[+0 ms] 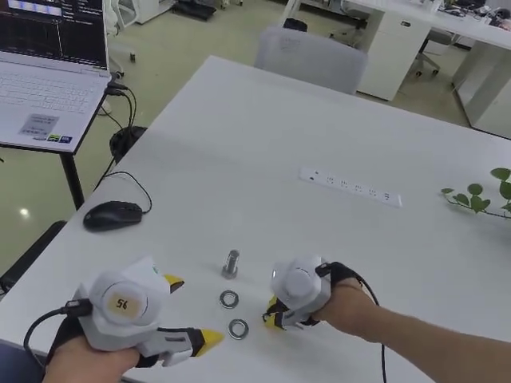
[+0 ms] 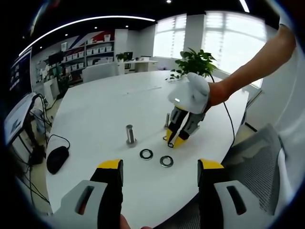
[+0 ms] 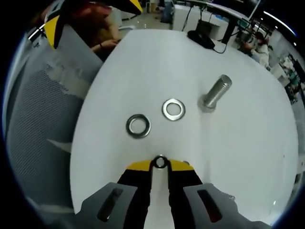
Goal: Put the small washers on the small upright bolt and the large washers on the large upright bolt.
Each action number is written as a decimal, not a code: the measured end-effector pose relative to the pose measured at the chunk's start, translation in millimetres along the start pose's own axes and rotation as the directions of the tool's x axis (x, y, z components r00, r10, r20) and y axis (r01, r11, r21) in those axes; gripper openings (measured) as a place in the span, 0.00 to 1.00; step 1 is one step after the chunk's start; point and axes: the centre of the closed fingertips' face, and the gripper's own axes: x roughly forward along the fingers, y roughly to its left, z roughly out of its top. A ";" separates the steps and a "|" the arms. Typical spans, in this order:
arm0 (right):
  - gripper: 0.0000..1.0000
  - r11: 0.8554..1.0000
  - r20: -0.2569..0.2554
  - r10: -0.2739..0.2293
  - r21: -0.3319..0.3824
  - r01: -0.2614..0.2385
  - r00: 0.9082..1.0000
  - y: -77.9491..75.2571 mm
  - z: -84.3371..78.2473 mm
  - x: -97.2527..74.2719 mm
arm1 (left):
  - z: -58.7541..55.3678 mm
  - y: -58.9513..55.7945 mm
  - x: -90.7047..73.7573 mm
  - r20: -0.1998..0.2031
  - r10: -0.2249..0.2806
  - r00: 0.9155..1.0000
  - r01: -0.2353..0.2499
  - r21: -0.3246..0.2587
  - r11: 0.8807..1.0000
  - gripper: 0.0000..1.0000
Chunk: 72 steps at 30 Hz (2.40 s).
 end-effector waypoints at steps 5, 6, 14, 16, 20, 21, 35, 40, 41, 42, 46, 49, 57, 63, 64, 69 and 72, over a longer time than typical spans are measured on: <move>0.14 0.999 0.013 -0.008 0.034 0.008 1.000 2.9 -1.5 -1.6 | -2.2 3.0 -3.1 -0.001 0.008 1.000 -0.008 -0.006 1.000 0.62; 0.13 0.999 0.015 -0.009 0.039 0.008 1.000 4.7 -1.7 -1.7 | -2.7 3.6 -3.5 -0.001 0.010 1.000 -0.010 -0.008 1.000 0.62; 0.13 0.996 0.038 -0.030 0.088 0.026 0.999 12.2 -5.7 -7.9 | -2.9 2.9 -2.7 -0.001 0.008 1.000 -0.008 -0.010 1.000 0.62; 0.13 0.993 0.049 -0.039 0.111 0.033 0.998 12.9 -7.4 -10.7 | -2.7 2.3 -2.1 -0.001 0.006 1.000 -0.006 -0.009 1.000 0.62; 0.13 0.986 0.065 -0.062 0.157 0.052 0.996 11.1 -13.7 -16.6 | -2.9 1.9 -1.4 -0.002 0.004 1.000 -0.004 -0.010 1.000 0.62; 0.13 0.983 0.072 -0.071 0.172 0.058 0.995 10.5 -15.5 -19.1 | -2.7 1.8 -1.4 -0.002 0.003 1.000 -0.003 -0.008 1.000 0.62; 0.13 0.931 0.113 -0.214 0.326 0.167 0.970 -16.7 -35.7 -60.2 | -1.9 0.7 0.2 -0.001 0.000 1.000 0.000 -0.008 1.000 0.62; 0.13 0.908 0.121 -0.260 0.368 0.200 0.958 -29.8 -41.9 -73.7 | -0.8 -0.7 1.4 0.001 -0.003 1.000 0.003 -0.007 1.000 0.62; 0.13 0.904 0.121 -0.267 0.376 0.205 0.956 -32.2 -43.1 -76.7 | -1.0 -0.9 1.5 0.000 -0.004 1.000 0.004 -0.006 1.000 0.62; 0.13 0.901 0.120 -0.274 0.380 0.211 0.954 -34.5 -44.1 -78.6 | -1.0 -1.0 1.6 0.001 -0.004 1.000 0.004 -0.007 1.000 0.62; 0.13 0.887 0.127 -0.302 0.401 0.230 0.945 -44.8 -44.3 -88.6 | -1.2 -1.1 1.6 0.000 -0.005 1.000 0.005 -0.007 1.000 0.62; 0.13 0.883 0.130 -0.314 0.404 0.240 0.940 -50.8 -42.8 -92.7 | -1.8 -1.1 1.5 -0.002 -0.005 1.000 0.005 -0.005 1.000 0.62; 0.13 0.891 0.129 -0.319 0.379 0.251 0.939 -61.2 -35.0 -96.3 | -0.3 0.0 1.3 0.000 -0.005 1.000 0.005 -0.004 1.000 0.62; 0.13 0.908 0.123 -0.304 0.337 0.249 0.945 -67.9 -26.0 -94.0 | 0.7 0.9 1.9 0.000 -0.007 1.000 0.007 -0.001 1.000 0.62; 0.13 0.910 0.122 -0.304 0.332 0.250 0.945 -68.2 -24.4 -94.1 | 1.3 0.6 1.8 0.000 -0.008 1.000 0.008 0.001 1.000 0.62; 0.13 0.923 0.110 -0.285 0.301 0.242 0.952 -69.1 -20.5 -89.4 | 1.5 1.1 2.4 -0.002 -0.007 1.000 0.007 0.002 1.000 0.62; 0.13 0.930 0.093 -0.273 0.279 0.238 0.958 -67.5 -21.0 -85.7 | 2.0 0.9 2.2 -0.001 -0.006 1.000 0.006 0.000 1.000 0.62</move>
